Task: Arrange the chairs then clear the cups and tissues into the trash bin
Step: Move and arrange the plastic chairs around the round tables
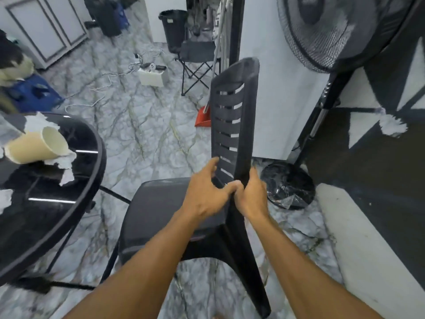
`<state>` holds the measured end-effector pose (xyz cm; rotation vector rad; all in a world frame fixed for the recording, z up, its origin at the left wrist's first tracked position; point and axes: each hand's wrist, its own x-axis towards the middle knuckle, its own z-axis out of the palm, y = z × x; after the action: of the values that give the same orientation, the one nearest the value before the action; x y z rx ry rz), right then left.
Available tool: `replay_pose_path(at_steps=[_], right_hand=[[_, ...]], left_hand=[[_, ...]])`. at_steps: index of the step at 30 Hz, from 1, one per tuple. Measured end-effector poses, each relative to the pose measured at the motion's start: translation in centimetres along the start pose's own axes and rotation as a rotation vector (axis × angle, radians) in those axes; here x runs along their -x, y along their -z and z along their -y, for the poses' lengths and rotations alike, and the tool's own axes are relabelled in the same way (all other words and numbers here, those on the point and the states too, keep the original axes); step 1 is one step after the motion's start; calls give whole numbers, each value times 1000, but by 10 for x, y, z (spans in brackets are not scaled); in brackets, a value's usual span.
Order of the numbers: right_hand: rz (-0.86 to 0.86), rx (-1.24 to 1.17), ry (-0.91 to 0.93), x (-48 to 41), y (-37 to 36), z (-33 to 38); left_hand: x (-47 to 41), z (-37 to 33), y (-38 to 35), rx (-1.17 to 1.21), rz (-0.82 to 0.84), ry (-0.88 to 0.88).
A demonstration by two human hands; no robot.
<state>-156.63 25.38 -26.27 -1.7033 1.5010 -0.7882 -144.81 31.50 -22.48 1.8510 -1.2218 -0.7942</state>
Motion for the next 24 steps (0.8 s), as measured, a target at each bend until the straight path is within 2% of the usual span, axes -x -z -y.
replay_pose_path(at_steps=[2,5,9,11,13,15,19,21,24], right_hand=[[22,22,25,1,26,18],[131,6,23,2,64,41],[286,18,172,-12,128,75],[283,22,160,-23,159,86],[192,71,172,-35,186,93],[145,203,355,-51,203,96],[474,561,853,-102,206,115],[648,708,941,-123,201,118],[788,735,1037,-139,201,117]], left_hand=[[-11,-53,7,90,-57,-35],[-23,-107,15,69,-127,-57],[-20,-160,13,-29,-59,-24],[-8,-176,2,-79,-71,-81],[12,-183,-10,-92,-100,-113],[31,-187,-16,-99,-87,-98],[57,-194,-23,-46,-73,75],[71,-197,-33,-50,-119,130],[96,-194,-47,-49,-178,174]])
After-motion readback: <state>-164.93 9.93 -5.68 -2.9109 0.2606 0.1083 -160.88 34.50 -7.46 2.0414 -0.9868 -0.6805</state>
